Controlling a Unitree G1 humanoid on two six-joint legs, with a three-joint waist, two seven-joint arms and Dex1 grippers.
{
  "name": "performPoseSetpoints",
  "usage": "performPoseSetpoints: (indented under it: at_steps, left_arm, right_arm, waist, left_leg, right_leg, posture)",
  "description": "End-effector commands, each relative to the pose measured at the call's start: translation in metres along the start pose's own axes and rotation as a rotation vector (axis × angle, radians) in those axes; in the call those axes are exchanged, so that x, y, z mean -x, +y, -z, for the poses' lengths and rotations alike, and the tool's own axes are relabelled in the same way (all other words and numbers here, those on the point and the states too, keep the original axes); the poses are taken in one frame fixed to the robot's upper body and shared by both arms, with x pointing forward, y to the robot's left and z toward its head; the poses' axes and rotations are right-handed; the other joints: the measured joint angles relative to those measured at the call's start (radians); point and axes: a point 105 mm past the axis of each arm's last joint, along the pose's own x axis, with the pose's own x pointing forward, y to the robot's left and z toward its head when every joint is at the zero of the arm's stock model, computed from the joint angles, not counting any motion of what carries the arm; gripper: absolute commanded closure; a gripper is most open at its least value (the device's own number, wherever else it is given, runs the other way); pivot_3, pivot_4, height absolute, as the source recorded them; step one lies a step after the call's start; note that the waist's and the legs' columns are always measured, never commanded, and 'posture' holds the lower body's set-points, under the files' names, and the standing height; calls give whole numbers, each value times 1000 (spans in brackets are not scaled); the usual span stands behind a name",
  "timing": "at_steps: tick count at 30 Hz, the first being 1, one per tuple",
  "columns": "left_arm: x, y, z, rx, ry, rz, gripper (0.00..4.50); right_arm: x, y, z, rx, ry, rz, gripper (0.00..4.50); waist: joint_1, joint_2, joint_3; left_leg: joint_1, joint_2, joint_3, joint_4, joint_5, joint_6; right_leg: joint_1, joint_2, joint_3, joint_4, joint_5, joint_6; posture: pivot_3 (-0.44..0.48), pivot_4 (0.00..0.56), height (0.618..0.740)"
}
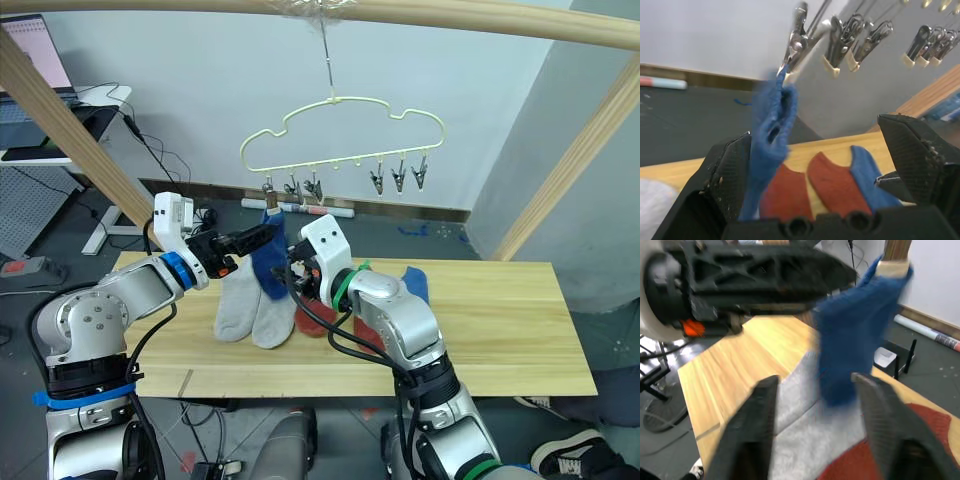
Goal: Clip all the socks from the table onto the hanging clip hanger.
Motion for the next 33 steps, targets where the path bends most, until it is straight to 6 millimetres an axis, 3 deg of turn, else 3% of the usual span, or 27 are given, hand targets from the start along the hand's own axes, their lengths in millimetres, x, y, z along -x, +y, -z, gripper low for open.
performPoseSetpoints:
  at_steps: [1, 2, 9, 13, 19, 28, 31, 33]
  left_arm:
    - [5, -8, -1, -91, -14, 11, 0]
    - [6, -7, 3, -103, -4, 4, 0]
    - [13, 6, 22, -234, 0, -131, 0]
    - [11, 9, 18, -359, -74, -208, 0]
    - [-1, 6, 19, -441, -141, -159, 0]
    - [-12, -29, 16, -515, -280, -20, 0]
    - [-12, -31, 13, -526, -315, 0, 599]
    - [-15, -34, 14, -548, -319, -1, 1262]
  right_arm:
    - [11, -7, -2, 30, -24, 32, 653]
    - [15, -14, 2, 40, -16, 67, 339]
    - [65, -62, 23, 30, -22, 365, 339]
    - [87, -82, 31, 120, -5, 493, 339]
    - [105, -98, 29, 167, -43, 506, 339]
    - [128, -107, 24, 157, -108, 447, 339]
    - [125, -107, 19, 172, -119, 418, 310]
    - [127, -104, 15, 188, -129, 398, 310]
  waist:
    - [0, 0, 0]
    - [0, 0, 0]
    - [0, 0, 0]
    - [-1, 0, 0]
    - [-5, 0, -1]
    - [-9, 0, 0]
    - [-12, 0, 0]
    - [-13, 0, 0]
  left_leg:
    - [0, 0, 0, 0, 0, 0]
    - [0, 0, 1, 0, 0, 0]
    - [-4, 1, -1, 0, 0, 0]
    - [-4, 0, 0, 0, 0, 0]
    - [-4, 0, 1, 1, 0, 0]
    - [-5, 0, 1, 1, 0, 0]
    - [-4, 0, 1, 2, 0, 1]
    - [-4, 0, 1, 2, 0, 1]
  right_leg:
    - [0, 0, 0, -1, 0, 0]
    - [0, 0, 1, -1, 0, 0]
    - [-2, 0, 0, -1, 0, -1]
    - [-2, 0, 1, -1, -1, 1]
    - [-2, 2, 1, -1, -1, 1]
    - [-2, 2, 1, -1, 0, -1]
    - [-2, 3, 1, -1, -1, 0]
    - [-2, 4, 1, 0, -1, 0]
  posture:
    - [93, 230, 740]
    - [93, 230, 740]
    - [96, 229, 740]
    - [68, 222, 740]
    - [35, 200, 740]
    - [-3, 230, 740]
    - [16, 226, 740]
    - [21, 215, 740]
